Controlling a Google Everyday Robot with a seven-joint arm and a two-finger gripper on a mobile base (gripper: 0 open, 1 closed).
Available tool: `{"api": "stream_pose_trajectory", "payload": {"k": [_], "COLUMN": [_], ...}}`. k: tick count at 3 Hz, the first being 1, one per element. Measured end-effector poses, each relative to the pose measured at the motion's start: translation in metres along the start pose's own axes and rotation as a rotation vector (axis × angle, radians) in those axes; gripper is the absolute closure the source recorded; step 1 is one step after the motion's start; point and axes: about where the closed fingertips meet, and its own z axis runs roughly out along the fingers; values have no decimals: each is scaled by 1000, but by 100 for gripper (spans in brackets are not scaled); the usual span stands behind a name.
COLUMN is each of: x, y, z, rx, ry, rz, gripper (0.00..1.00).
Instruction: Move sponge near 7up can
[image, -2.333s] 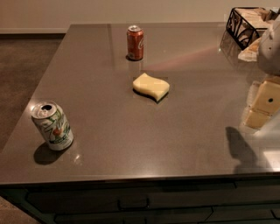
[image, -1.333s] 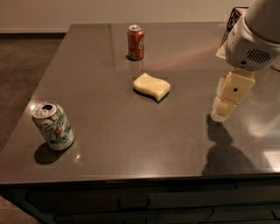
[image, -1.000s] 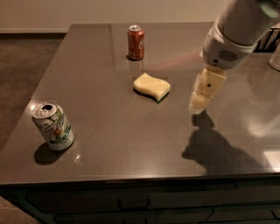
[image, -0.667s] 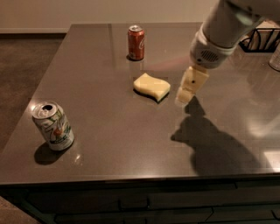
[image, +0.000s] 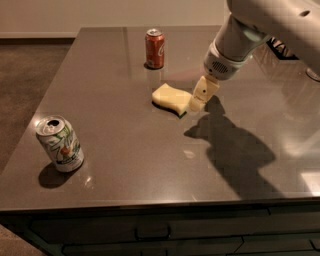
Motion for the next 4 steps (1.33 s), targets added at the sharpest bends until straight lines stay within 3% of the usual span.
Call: {"api": "stream_pose_trajectory", "payload": {"k": [2,4], "x": [-25,-49], "y": [6,19], "z": [45,65], "rx": [-73,-163], "ry": [-26,-34], "rz": [30,24], "gripper": [0,41]}}
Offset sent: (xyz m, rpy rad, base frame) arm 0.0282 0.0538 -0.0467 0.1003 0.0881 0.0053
